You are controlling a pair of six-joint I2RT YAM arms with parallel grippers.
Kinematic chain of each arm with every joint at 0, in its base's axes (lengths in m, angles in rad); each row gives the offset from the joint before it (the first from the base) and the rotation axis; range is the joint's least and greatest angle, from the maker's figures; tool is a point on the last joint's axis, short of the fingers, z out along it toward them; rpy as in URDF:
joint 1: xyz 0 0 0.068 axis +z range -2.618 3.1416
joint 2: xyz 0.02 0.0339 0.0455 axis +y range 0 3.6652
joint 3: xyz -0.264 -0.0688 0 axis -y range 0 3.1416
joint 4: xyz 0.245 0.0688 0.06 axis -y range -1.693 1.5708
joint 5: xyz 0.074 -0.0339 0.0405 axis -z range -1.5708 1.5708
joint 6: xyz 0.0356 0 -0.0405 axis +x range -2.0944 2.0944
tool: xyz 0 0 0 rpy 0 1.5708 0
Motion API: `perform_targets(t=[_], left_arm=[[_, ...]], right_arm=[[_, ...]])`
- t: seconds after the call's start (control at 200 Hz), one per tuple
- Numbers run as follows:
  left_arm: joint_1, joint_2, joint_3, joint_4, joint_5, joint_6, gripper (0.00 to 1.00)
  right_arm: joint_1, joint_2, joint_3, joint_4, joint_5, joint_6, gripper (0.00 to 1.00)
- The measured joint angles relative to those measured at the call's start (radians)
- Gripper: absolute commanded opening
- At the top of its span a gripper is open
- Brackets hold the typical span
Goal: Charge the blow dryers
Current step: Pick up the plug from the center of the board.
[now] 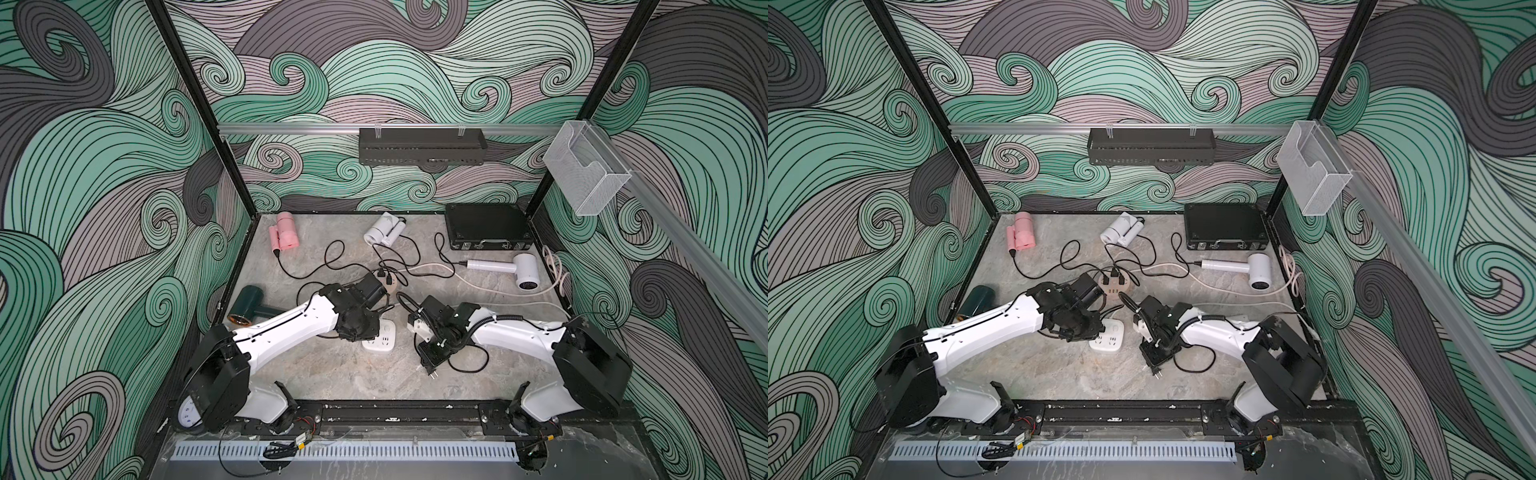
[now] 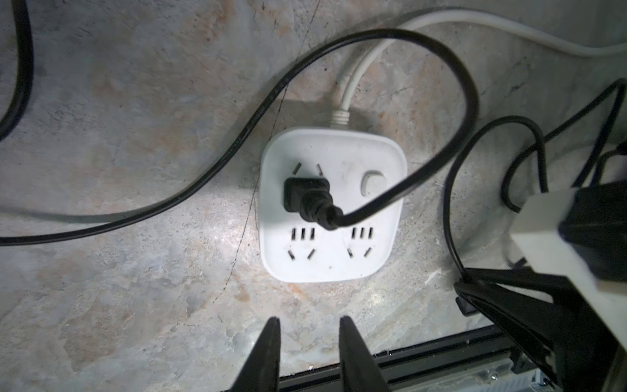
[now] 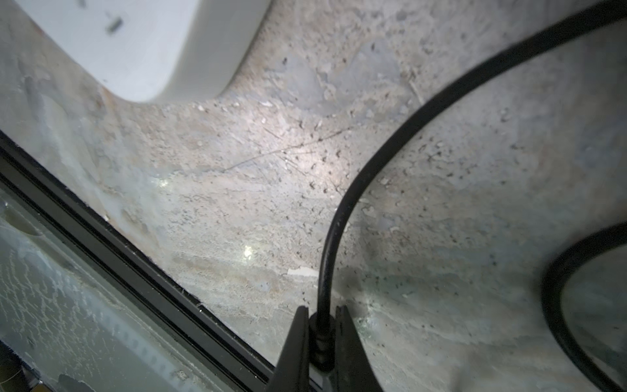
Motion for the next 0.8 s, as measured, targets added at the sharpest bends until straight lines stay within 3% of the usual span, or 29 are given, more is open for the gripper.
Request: perform_targets(t=[0.485, 0.796], left_arm=[[0.011, 0.179, 0.157, 0.203, 0.312, -0.105, 0.37], [0.011, 0.259, 0.156, 0.397, 0.423, -0.201, 0.41]], right_arm=[[0.010, -0.278, -0.001, 0.027, 0.078, 0.002, 0.06], [0.019, -0.375, -0.038, 0.079, 0.112, 0.005, 0.06]])
